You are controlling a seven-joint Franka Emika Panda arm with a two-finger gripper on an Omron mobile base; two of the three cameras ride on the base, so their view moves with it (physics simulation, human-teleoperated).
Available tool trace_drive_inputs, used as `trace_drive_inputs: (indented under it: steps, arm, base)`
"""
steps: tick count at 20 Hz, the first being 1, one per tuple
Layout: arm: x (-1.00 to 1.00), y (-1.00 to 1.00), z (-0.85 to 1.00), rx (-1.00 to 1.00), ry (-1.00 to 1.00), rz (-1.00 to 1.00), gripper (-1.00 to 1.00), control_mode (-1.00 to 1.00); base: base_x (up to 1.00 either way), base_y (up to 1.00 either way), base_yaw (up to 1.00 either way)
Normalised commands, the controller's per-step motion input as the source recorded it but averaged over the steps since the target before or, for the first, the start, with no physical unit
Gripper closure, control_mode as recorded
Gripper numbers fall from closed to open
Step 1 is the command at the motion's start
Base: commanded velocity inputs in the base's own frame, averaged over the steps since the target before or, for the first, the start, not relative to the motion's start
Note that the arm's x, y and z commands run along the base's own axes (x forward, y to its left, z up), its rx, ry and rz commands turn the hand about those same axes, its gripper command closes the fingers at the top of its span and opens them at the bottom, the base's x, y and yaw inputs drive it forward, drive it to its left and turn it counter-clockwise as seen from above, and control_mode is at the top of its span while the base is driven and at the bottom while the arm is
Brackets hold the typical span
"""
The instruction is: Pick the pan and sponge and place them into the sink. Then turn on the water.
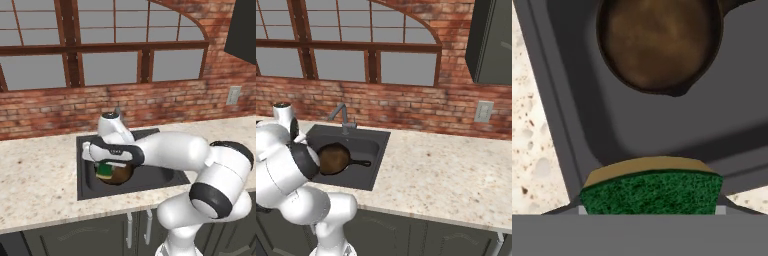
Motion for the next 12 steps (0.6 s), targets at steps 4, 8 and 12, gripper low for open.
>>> trace_drive_inputs:
  steps: [4,8,12]
  arm:
    - [0.12,-0.62,-0.06,0.13,0.02,0.00,1.00,-1.00]
    - [0.13,-0.54,-0.03,0.05,0.01,0.00,1.00,-1.00]
    - [0.16,-0.55,0.00,0.00,0.00,0.00,1.00,-1.00]
  base:
    - [0.00,0.00,0.00]
    - [0.00,0.00,0.00]
    - [0.00,0.00,0.00]
